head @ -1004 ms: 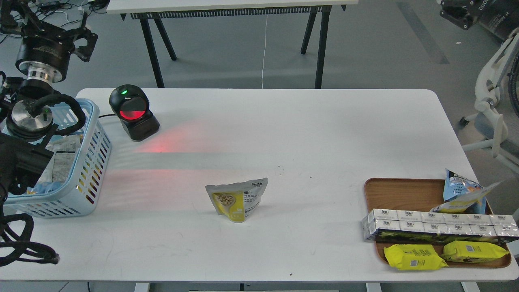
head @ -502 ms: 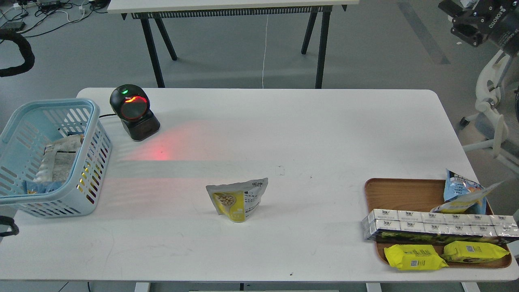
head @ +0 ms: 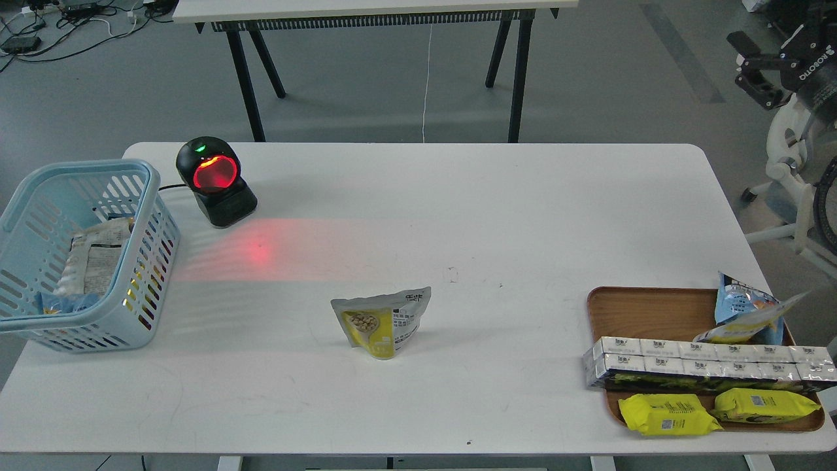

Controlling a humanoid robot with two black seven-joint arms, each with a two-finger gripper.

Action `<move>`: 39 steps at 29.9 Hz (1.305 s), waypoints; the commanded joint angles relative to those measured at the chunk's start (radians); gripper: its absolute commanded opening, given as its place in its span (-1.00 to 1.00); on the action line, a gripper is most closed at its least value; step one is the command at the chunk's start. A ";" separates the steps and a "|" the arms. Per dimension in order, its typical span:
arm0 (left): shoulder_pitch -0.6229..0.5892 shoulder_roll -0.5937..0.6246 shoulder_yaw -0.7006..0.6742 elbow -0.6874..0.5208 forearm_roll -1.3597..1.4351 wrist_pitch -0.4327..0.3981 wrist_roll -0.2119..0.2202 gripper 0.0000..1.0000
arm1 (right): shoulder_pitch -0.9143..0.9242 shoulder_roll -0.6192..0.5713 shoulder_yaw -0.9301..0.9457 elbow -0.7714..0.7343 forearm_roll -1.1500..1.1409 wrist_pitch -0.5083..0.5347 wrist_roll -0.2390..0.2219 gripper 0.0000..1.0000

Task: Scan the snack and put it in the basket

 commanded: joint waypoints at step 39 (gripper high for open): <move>-0.048 0.129 0.437 -0.896 1.454 0.000 -0.211 0.99 | -0.045 0.012 -0.019 -0.006 -0.006 0.000 0.000 0.98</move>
